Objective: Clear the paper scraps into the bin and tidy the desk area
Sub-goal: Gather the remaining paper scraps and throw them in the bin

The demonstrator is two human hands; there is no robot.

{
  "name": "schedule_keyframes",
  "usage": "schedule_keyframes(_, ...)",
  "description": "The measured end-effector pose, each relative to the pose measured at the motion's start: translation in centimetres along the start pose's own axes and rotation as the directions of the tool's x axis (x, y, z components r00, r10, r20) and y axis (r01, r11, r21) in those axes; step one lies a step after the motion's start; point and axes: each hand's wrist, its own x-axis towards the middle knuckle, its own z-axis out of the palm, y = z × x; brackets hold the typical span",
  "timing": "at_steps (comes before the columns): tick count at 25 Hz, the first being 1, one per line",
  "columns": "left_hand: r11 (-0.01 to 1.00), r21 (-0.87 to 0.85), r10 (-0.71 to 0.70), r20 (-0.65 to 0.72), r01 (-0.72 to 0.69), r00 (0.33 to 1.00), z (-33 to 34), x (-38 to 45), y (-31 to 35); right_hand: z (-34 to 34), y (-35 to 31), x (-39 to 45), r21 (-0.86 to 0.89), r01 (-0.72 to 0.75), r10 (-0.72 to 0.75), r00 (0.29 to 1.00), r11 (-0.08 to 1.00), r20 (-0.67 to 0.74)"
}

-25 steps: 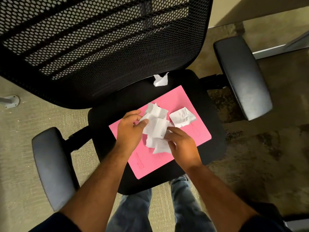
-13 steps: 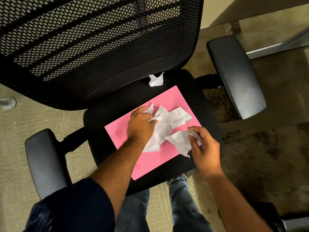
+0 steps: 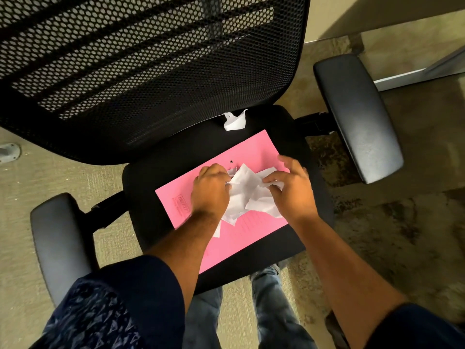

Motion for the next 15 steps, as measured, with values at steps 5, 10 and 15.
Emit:
schedule_keyframes(5,0.957,-0.289,-0.050,-0.042,0.036,0.998,-1.0,-0.5,0.1,0.5,0.7,-0.3,-0.172,0.032,-0.021,0.998,0.985,0.065)
schedule_keyframes(10,0.811,-0.579,-0.192,-0.124,0.086,0.974,-3.3,-1.2,-1.0,-0.1,0.4,0.3,-0.113,0.097,-0.093,0.995,0.989,0.042)
schedule_keyframes(15,0.498,-0.844,-0.502,-0.093,0.199,0.860,-5.2,-1.8,-2.1,-1.9,-1.5,2.2,0.148,0.076,-0.072,0.997,0.986,-0.036)
